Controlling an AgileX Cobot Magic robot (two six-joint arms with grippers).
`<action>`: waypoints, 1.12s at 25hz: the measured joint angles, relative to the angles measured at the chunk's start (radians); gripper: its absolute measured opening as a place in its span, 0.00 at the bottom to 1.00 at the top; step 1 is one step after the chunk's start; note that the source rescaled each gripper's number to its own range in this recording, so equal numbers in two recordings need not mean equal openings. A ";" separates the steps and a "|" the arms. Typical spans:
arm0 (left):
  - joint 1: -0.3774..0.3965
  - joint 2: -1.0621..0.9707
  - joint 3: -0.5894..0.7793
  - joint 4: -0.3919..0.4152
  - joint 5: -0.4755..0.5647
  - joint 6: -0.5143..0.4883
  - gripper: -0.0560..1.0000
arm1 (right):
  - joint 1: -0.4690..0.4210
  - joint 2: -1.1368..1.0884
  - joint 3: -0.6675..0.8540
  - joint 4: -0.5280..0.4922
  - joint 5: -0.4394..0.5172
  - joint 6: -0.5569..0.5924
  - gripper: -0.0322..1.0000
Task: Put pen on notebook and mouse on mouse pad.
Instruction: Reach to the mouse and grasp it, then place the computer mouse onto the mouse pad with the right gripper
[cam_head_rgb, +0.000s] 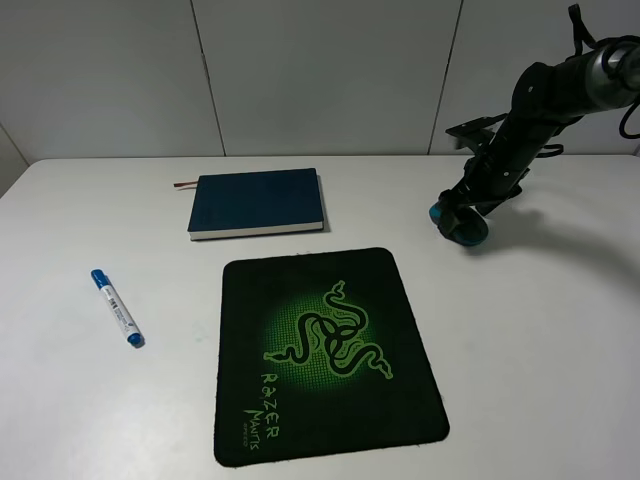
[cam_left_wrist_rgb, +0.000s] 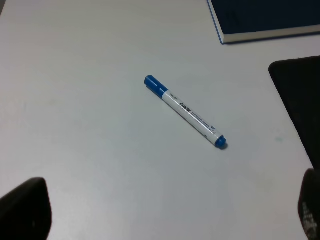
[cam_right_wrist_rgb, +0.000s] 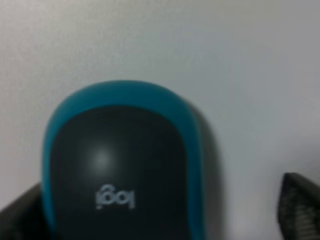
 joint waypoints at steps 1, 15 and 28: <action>0.000 0.000 0.000 0.000 0.000 0.000 0.98 | 0.000 0.000 0.000 0.000 0.002 0.000 0.31; 0.000 0.000 0.000 0.000 0.000 0.000 0.98 | 0.000 -0.002 -0.003 -0.001 0.030 0.024 0.03; 0.000 0.000 0.000 0.000 0.000 0.000 0.98 | 0.000 -0.104 -0.003 -0.003 0.162 0.123 0.03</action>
